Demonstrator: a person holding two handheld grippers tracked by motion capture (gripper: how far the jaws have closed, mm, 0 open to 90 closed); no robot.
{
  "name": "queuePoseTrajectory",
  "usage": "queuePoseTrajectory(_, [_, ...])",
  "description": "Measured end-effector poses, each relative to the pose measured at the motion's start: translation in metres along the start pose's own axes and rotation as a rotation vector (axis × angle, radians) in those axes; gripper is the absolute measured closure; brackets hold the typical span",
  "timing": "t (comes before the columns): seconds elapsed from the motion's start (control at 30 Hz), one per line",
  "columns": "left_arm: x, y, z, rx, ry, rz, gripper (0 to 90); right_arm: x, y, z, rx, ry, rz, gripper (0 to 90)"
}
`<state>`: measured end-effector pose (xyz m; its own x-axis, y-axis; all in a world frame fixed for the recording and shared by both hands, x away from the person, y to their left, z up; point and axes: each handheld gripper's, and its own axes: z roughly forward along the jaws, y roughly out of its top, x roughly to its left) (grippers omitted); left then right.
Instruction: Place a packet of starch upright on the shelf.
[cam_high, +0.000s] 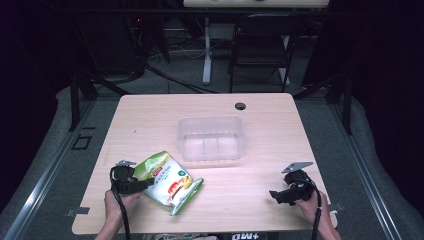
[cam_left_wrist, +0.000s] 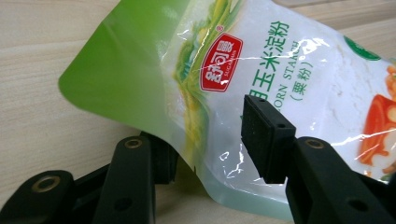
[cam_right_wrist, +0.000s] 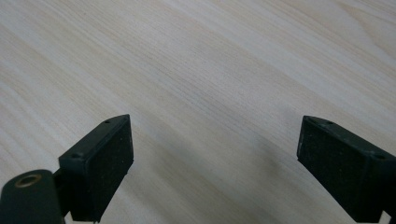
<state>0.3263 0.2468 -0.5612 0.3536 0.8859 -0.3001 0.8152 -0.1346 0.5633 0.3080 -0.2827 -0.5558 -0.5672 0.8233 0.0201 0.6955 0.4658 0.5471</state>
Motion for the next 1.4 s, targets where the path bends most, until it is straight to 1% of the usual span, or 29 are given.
queuePoseTrajectory(0.03, [0.001, 0.0, 0.002, 0.004, -0.002, 0.006, 60.2, 0.0, 0.0, 0.0, 0.001, 0.001, 0.002, 10.2])
queuePoseTrajectory(0.07, [0.001, 0.0, 0.002, 0.002, -0.002, 0.001, 61.2, 0.0, 0.0, 0.0, 0.001, 0.005, 0.005, 10.2])
queuePoseTrajectory(0.1, [0.002, 0.001, 0.003, -0.003, -0.004, 0.005, 63.2, 0.001, 0.0, 0.0, 0.002, 0.001, 0.007, 10.2])
queuePoseTrajectory(0.13, [0.001, 0.001, 0.003, 0.001, -0.008, 0.012, 66.3, 0.001, 0.0, 0.0, 0.001, 0.007, 0.005, 10.2])
queuePoseTrajectory(0.17, [0.001, 0.002, 0.004, 0.0, 0.001, 0.02, 66.9, 0.001, 0.0, 0.0, -0.001, 0.006, 0.002, 10.2])
queuePoseTrajectory(0.23, [0.0, 0.003, 0.006, 0.002, -0.003, 0.03, 72.0, 0.001, 0.0, 0.0, -0.002, -0.002, 0.0, 10.2])
queuePoseTrajectory(0.27, [-0.001, 0.004, 0.007, 0.007, -0.007, 0.032, 74.8, 0.001, 0.0, 0.0, 0.0, -0.006, -0.002, 10.2])
queuePoseTrajectory(0.3, [-0.002, 0.005, 0.008, 0.013, -0.004, 0.042, 76.0, 0.001, 0.0, 0.0, -0.001, -0.001, 0.0, 10.2])
queuePoseTrajectory(0.37, [-0.003, 0.006, 0.01, 0.019, -0.005, 0.048, 77.3, 0.001, 0.0, 0.001, 0.003, 0.004, -0.002, 10.2])
queuePoseTrajectory(0.4, [-0.003, 0.007, 0.01, 0.031, -0.009, 0.056, 78.1, 0.001, 0.0, 0.0, 0.006, 0.002, -0.002, 10.2])
queuePoseTrajectory(0.47, [-0.003, 0.007, 0.011, 0.025, -0.011, 0.059, 80.9, 0.001, 0.0, 0.0, 0.003, 0.002, -0.001, 10.2])
queuePoseTrajectory(0.5, [-0.004, 0.007, 0.011, 0.023, -0.012, 0.055, 80.9, 0.001, 0.0, 0.0, 0.003, -0.003, -0.001, 10.2])
queuePoseTrajectory(0.53, [-0.004, 0.007, 0.011, 0.019, -0.012, 0.059, 83.1, 0.001, 0.0, 0.0, 0.005, -0.005, -0.003, 10.2])
queuePoseTrajectory(0.57, [-0.005, 0.007, 0.01, 0.011, -0.011, 0.065, 86.9, 0.001, 0.0, 0.0, 0.004, 0.008, 0.003, 10.2])
queuePoseTrajectory(0.6, [-0.005, 0.007, 0.01, 0.011, -0.011, 0.065, 87.7, 0.001, 0.0, 0.0, 0.004, 0.008, 0.003, 10.2])
queuePoseTrajectory(0.63, [-0.005, 0.007, 0.008, 0.008, -0.014, 0.073, 88.3, 0.001, 0.0, 0.0, 0.004, -0.002, -0.003, 10.2])
queuePoseTrajectory(0.73, [-0.005, 0.008, 0.006, 0.002, -0.024, 0.078, 88.9, 0.001, 0.0, -0.001, 0.006, -0.002, -0.005, 10.2])
queuePoseTrajectory(0.77, [-0.004, 0.008, 0.003, 0.0, -0.036, 0.076, 89.0, 0.001, 0.0, -0.001, 0.008, 0.005, -0.007, 10.2])
queuePoseTrajectory(0.8, [-0.004, 0.008, 0.002, -0.007, -0.041, 0.074, 89.0, 0.002, 0.0, -0.001, 0.005, -0.001, -0.005, 10.2])
queuePoseTrajectory(0.87, [-0.003, 0.008, 0.0, -0.032, -0.054, 0.055, 89.0, 0.001, 0.0, -0.002, 0.009, -0.001, -0.011, 10.2])
queuePoseTrajectory(0.9, [-0.004, 0.008, -0.001, -0.045, -0.058, 0.052, 89.0, 0.001, 0.0, -0.002, 0.012, 0.002, -0.013, 10.2])
queuePoseTrajectory(0.97, [-0.005, 0.008, -0.003, -0.058, -0.062, 0.052, 89.0, 0.001, 0.0, -0.001, 0.0, 0.002, -0.003, 10.2])
queuePoseTrajectory(1.0, [-0.005, 0.008, -0.003, -0.058, -0.062, 0.052, 89.0, 0.001, 0.0, -0.002, 0.012, -0.001, -0.014, 10.3])
queuePoseTrajectory(1.1, [-0.006, 0.008, -0.005, -0.054, -0.057, 0.072, 89.0, 0.001, 0.0, -0.002, 0.012, -0.001, -0.014, 10.2])
queuePoseTrajectory(1.2, [-0.006, 0.008, -0.006, -0.058, -0.06, 0.067, 89.2, 0.001, 0.0, -0.002, 0.011, -0.001, -0.013, 10.2])
queuePoseTrajectory(1.27, [-0.007, 0.008, -0.008, -0.061, -0.059, 0.074, 89.3, 0.001, 0.0, -0.002, 0.006, 0.002, -0.009, 10.2])
queuePoseTrajectory(1.4, [-0.01, 0.007, -0.014, -0.086, -0.073, 0.071, 89.3, 0.0, 0.0, -0.002, 0.008, 0.001, -0.011, 10.2])
